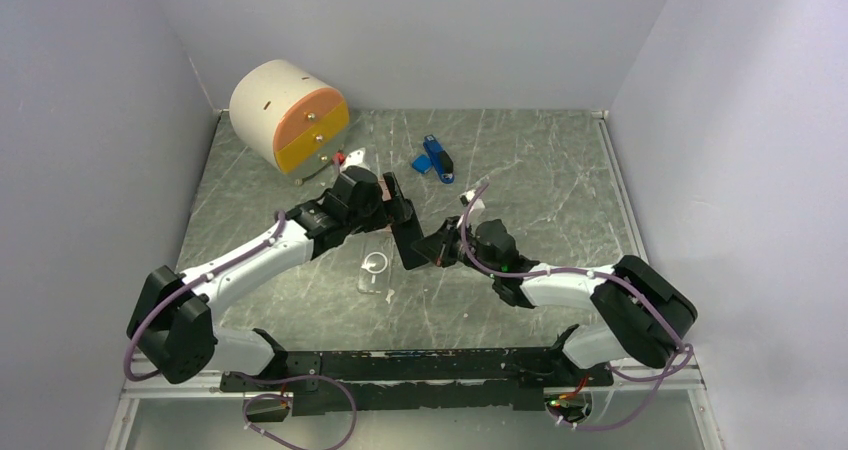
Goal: Take the phone out of the phone case
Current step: Place the phone at the center of the board.
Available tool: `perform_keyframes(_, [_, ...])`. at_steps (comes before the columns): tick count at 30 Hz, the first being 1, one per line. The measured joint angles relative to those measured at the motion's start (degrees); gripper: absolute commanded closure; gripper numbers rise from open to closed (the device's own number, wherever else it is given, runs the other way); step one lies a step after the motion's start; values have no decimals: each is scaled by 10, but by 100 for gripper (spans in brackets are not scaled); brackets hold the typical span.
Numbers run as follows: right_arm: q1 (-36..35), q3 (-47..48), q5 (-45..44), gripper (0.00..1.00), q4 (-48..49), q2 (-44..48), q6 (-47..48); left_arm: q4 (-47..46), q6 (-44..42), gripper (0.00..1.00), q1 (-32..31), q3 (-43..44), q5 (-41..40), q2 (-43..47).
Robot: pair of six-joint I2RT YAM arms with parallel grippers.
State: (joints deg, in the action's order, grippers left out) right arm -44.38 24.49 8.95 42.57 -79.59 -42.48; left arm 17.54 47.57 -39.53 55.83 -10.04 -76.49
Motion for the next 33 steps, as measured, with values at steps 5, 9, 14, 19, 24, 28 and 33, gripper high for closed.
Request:
perform_keyframes(5, [-7, 0, -6, 100, 11, -5, 5, -50, 21, 6, 4, -8, 26, -3])
perform_keyframes(9, [-8, 0, -5, 100, 23, -10, 4, -72, 33, 6, 8, -10, 43, -7])
perform_keyframes(14, [-9, 0, -5, 100, 30, -11, 3, -84, 49, 6, 17, -22, 49, -12])
perform_keyframes(19, [-10, 0, -4, 100, 38, -11, 1, -83, 63, 6, 25, -38, 49, -12])
perform_keyframes(24, [-10, 0, 1, 100, 47, -11, -1, -85, 64, 6, 25, -38, 54, -12])
perform_keyframes(28, [-11, 0, 3, 100, 59, -12, -1, -96, 68, 14, 26, -38, 70, -18])
perform_keyframes(33, [-13, 0, 5, 100, 64, -19, -1, -97, 66, 41, 26, -38, 74, -21])
